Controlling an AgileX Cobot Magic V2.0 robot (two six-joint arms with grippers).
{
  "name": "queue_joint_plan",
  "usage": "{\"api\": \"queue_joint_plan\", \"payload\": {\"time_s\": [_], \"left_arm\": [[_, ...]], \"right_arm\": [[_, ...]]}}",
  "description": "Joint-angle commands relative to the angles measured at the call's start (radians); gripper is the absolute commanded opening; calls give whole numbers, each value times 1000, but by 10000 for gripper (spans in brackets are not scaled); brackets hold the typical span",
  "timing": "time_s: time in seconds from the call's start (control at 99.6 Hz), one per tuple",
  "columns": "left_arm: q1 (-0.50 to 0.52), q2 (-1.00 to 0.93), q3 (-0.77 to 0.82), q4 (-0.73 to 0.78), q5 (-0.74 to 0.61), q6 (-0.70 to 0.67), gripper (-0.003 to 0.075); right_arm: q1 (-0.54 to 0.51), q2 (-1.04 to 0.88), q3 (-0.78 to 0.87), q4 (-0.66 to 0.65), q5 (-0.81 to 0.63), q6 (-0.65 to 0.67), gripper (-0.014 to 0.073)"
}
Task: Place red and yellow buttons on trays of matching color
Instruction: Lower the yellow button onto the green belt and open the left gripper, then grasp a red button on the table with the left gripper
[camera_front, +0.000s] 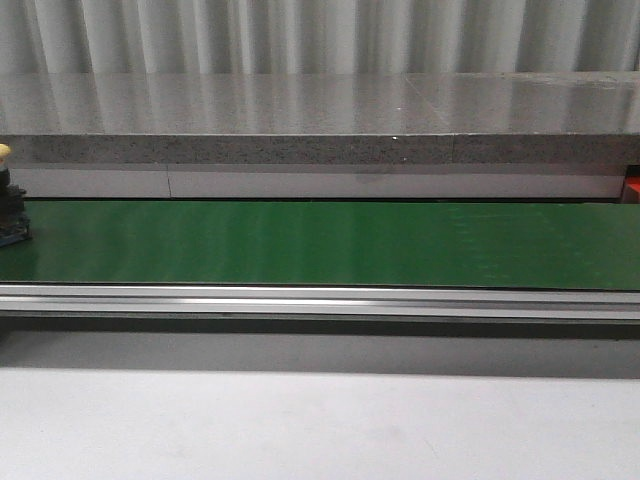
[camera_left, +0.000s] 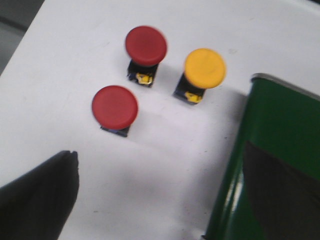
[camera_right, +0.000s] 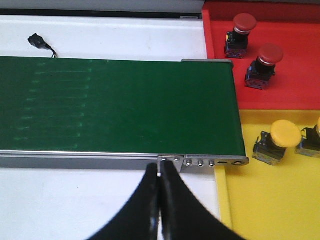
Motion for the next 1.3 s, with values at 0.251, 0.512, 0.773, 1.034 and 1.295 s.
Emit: {"api": "queue_joint_plan", "payload": {"time_s": [0.251, 0.512, 0.773, 1.034, 1.295], "left_arm": [[63, 141, -58, -10, -122, -1, 618], [63, 266, -170, -10, -105, -1, 618], [63, 355, -216, -12, -106, -1, 618], [63, 361, -262, -38, -64, -1, 73], [58, 246, -269, -38, 6, -1, -19]], "right_arm": [[-1, 1, -24, -7, -59, -7, -124], [-1, 1, -24, -7, -59, -7, -124], [-1, 1, -24, -7, -59, -7, -124], [-1, 1, -24, -7, -59, -7, -124], [-1, 1, -24, -7, -59, -7, -124]]}}
